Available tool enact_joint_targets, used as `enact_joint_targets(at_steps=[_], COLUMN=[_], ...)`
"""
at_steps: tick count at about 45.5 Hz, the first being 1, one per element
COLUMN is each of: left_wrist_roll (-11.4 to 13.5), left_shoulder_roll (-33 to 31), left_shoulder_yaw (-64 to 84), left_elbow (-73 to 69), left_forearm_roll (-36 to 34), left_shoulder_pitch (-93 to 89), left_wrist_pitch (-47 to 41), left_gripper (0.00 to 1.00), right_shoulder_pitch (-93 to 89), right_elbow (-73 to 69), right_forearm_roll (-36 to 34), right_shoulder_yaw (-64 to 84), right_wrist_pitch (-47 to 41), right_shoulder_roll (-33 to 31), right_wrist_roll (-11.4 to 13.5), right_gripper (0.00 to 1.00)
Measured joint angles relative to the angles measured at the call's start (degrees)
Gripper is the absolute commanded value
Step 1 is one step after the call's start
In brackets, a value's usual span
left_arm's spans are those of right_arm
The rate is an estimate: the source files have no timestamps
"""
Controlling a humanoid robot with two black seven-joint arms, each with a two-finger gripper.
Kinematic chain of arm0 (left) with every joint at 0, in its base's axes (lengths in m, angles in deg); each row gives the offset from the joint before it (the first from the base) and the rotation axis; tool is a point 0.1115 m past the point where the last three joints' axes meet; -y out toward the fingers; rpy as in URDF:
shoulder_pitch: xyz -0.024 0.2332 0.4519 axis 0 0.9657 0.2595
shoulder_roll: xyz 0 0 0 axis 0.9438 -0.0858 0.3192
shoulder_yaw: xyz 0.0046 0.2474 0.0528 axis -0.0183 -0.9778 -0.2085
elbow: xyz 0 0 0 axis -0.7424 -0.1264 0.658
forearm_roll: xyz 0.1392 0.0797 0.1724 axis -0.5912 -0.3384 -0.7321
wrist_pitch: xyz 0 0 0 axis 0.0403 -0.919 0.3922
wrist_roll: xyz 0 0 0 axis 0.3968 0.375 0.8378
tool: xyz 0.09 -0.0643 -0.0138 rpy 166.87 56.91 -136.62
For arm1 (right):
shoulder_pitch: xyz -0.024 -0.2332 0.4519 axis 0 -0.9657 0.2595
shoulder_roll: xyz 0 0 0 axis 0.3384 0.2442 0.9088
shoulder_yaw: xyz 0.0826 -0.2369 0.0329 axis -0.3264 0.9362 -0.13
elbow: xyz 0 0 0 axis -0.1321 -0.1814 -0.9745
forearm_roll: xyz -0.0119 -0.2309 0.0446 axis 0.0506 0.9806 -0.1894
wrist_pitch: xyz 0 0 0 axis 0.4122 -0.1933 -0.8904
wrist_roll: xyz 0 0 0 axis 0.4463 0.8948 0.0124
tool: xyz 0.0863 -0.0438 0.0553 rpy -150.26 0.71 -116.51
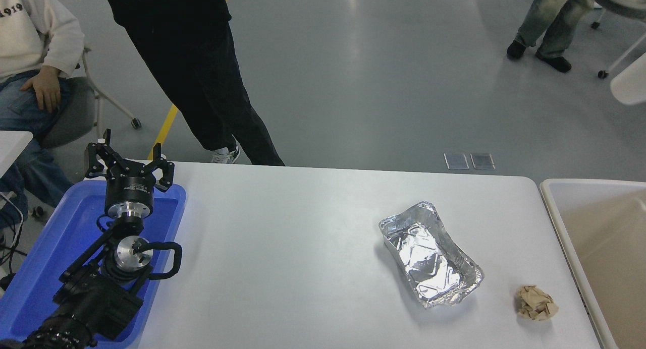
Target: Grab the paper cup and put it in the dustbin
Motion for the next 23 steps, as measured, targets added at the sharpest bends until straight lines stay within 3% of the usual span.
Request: enact_joint_targets(at_steps=[13, 23], left_wrist_roll=[0.0, 0.0], left_shoulder_roll=[0.0, 0.0], left_shoulder_yaw=[0.0, 0.0], left_elbow=[0.0, 0.0], left_forearm_roll=[0.0, 0.0], left_shoulder_pitch=[0.0, 0.0], left_wrist_pitch=[0.0, 0.0], left_gripper=[0.99, 0.99], right_shoulder_pitch=[-17.1, -35.9], right_elbow=[8.1, 19.6], right_forearm_roll=[-15.4, -21.2], right_shoulder_yaw=[-10.9, -27.3], right_wrist_pitch=[11.3, 15.2], right_shoulder_roll=[1.9, 8.3], right_wrist_roll=[-0.4, -0.6], right_gripper=[0.0, 0.0])
